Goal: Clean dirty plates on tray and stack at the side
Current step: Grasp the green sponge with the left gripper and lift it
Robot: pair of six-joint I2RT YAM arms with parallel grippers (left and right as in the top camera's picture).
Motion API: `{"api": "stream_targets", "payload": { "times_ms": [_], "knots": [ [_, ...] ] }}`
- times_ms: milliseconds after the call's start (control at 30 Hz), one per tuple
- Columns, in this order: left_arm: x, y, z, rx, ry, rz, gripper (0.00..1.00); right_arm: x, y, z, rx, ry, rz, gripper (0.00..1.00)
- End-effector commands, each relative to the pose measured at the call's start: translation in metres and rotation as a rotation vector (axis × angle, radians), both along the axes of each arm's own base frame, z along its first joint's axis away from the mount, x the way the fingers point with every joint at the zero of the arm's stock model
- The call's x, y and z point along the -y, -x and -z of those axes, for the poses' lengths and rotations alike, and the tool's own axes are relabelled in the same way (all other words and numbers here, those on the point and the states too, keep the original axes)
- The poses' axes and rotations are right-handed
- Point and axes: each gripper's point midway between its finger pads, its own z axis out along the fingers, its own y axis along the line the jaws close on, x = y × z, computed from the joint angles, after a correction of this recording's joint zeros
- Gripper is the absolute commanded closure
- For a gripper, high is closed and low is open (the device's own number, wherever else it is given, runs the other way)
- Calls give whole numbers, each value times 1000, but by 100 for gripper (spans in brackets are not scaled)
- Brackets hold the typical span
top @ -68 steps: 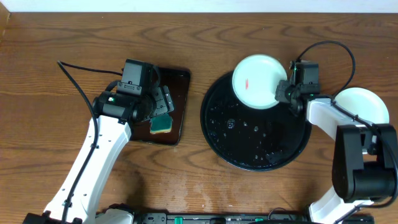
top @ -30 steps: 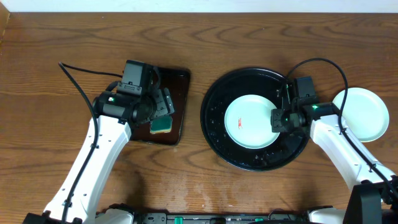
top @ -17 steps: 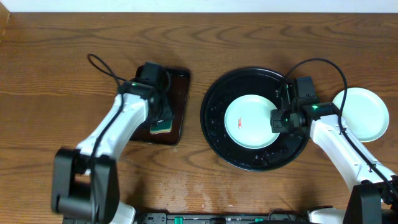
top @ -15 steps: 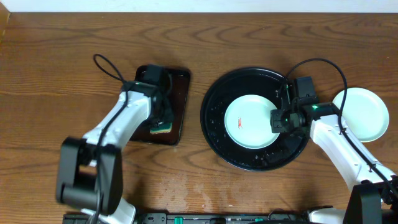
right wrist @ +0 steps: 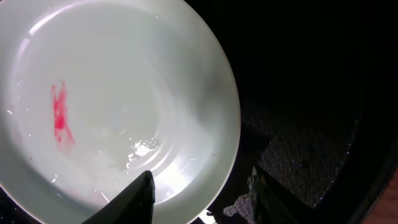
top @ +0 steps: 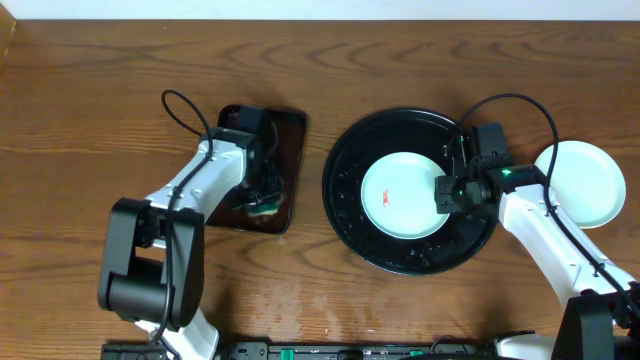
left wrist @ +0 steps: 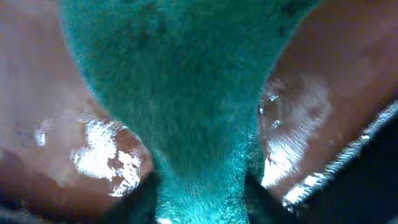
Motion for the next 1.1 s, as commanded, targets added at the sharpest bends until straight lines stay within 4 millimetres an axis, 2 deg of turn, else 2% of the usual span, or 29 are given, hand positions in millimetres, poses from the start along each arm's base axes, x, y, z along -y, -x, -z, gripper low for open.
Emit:
{"api": "stream_targets", "payload": {
  "times_ms": [0,100,267,433,500,533,567,700,800,867,933,1000,1067],
  "knots": [
    [-13,-16,-23,99,-50,-13,43,-3,-6,-9,28,-6,-19,52],
    [-30,-24,-23,140,-143,-25,42,-3,-6,-9,28,-6,-19,52],
    [-32,-34,-3,172,-159,-30,43,-3,-6,-9,28,-6,-19,53],
    [-29,-26,23,109,-156,-19,63,-3,-4,-8,21,-5,-19,53],
    [-29,-23,31,83,-156,-16,80,-3,-4,-8,21,-5,-19,53],
    [-29,-22,35,71,-158,-16,92,-3,-4,-8,20,-5,-19,53],
    [-30,-21,35,68,-158,-16,93,-3,-4,-8,21,-5,-19,54],
    [-29,-21,19,66,-155,-15,93,-3,-2,-8,13,-4,-19,55],
    [-29,-21,0,83,-151,-17,66,-3,-2,-7,13,-3,-19,54],
    [-28,-18,-12,92,-141,-18,61,-3,-2,-8,13,-4,-19,55],
    [-18,-10,-21,76,-78,-12,60,-3,-2,-8,13,-3,-19,54],
    [-9,-7,-20,62,-25,-7,60,-3,-2,-8,14,-4,-19,53],
    [-9,-5,-15,56,-28,-5,60,-3,-2,-8,14,-4,-19,53]
  ]
}}
